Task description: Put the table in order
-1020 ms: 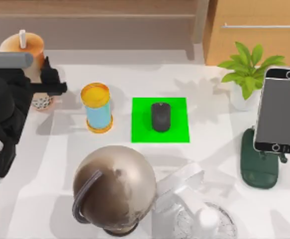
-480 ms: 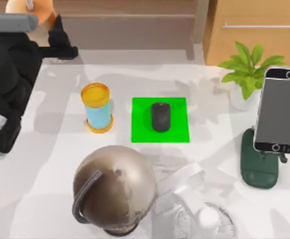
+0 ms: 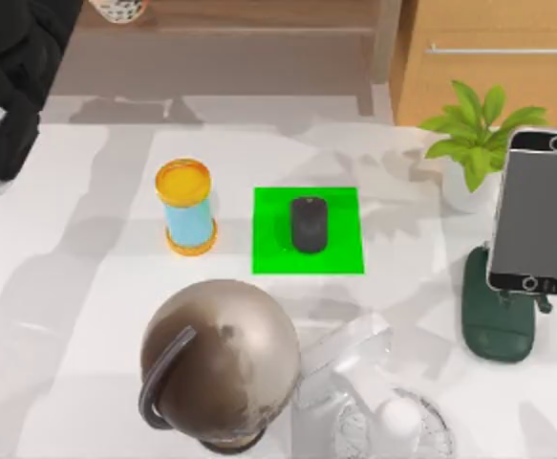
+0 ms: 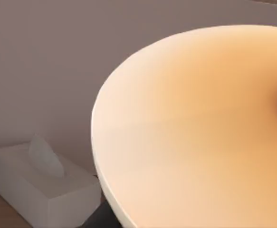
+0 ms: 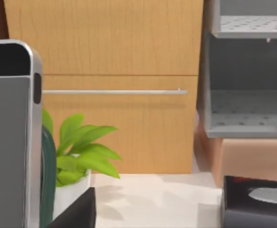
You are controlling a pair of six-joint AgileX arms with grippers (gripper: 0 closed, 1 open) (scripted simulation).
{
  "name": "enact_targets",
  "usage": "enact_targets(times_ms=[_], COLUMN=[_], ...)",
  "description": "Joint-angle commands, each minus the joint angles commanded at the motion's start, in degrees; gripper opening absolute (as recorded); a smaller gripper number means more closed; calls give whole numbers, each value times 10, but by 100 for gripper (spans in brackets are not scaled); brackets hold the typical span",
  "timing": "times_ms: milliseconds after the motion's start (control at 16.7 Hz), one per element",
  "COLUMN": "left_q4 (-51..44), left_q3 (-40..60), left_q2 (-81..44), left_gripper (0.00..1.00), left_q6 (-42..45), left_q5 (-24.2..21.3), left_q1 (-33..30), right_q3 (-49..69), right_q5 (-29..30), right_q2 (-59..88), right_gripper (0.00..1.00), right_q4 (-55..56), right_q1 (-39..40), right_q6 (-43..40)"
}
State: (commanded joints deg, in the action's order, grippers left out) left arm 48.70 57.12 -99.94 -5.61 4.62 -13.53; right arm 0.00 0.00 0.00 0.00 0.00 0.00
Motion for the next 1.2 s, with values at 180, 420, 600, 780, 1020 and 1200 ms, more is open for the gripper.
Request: enact_targets(times_ms=[180, 420, 600, 780, 1020, 1200], left_q4=[-91, -187, -235, -253, -252, -255], left_q3=[79, 182, 239, 262, 260, 251], left_q2=[-30, -82, -112, -124, -121, -113], left_gripper=[0, 0, 0, 0, 0, 0], left_q6=[12, 32, 44, 48, 49, 50], left_q5=[16, 38, 52, 58, 58, 57], left_q1=[7, 8, 6, 5, 6, 5], right_q3=[0, 0, 0, 0, 0, 0], right_q5=[0, 0, 0, 0, 0, 0], right_q2=[0, 0, 0, 0, 0, 0], right_gripper=[100, 100, 100, 100, 100, 100], right_q4=[0, 0, 0, 0, 0, 0], right_q1=[0, 0, 0, 0, 0, 0], right_q6=[0, 0, 0, 0, 0, 0])
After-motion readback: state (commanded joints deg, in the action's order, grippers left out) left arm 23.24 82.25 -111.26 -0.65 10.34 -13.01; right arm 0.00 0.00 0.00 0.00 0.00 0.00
